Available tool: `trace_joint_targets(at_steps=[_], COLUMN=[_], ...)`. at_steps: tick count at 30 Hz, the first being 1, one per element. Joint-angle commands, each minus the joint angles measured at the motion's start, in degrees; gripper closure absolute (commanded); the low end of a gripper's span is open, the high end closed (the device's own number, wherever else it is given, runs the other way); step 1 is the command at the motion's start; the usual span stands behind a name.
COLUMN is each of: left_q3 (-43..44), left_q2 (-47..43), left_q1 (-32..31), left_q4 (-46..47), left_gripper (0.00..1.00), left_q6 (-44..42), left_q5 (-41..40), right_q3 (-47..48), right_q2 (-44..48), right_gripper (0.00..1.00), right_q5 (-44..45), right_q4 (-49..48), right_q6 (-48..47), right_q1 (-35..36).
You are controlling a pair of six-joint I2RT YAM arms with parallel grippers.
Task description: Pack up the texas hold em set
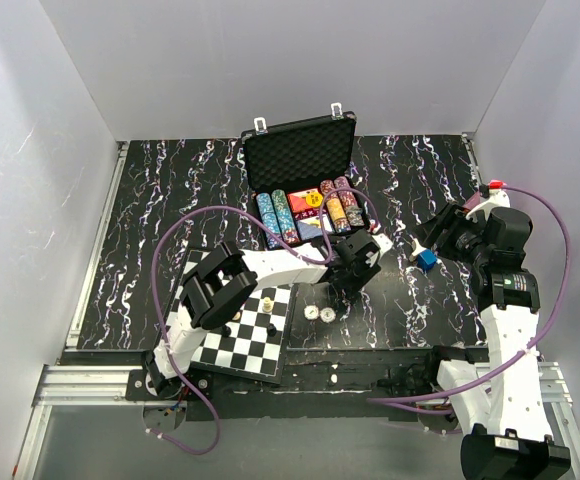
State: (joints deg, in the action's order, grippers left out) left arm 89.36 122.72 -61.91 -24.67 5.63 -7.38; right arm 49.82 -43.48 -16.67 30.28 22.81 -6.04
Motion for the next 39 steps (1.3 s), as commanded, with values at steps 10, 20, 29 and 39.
trace_joint_targets(at_steps=[10, 20, 29, 39], left_q3=[2.0, 7.1, 14.7, 24.4], left_q2=[-5.0, -10.0, -8.9, 0.4], left_q1=[0.2, 3.6, 13.6, 23.8], left_q4=[-4.5, -10.5, -14.4, -14.6], left_gripper=[0.68, 0.67, 0.66, 0.67], left_q6=[-0.2, -1.8, -3.9, -5.4], left_q5=[-2.6, -3.1, -0.7, 0.3], right_q3=[1.3, 1.3, 1.2, 1.2], right_q2=[0.6, 0.5, 0.7, 1.2], right_gripper=[0.30, 0.30, 0.30, 0.30], right_q5=[0.1, 0.3, 0.3, 0.5], right_q4=[-0.4, -0.2, -0.2, 0.0], right_q6=[0.1, -0.1, -0.2, -0.1], right_q1=[-0.2, -0.2, -0.3, -0.3])
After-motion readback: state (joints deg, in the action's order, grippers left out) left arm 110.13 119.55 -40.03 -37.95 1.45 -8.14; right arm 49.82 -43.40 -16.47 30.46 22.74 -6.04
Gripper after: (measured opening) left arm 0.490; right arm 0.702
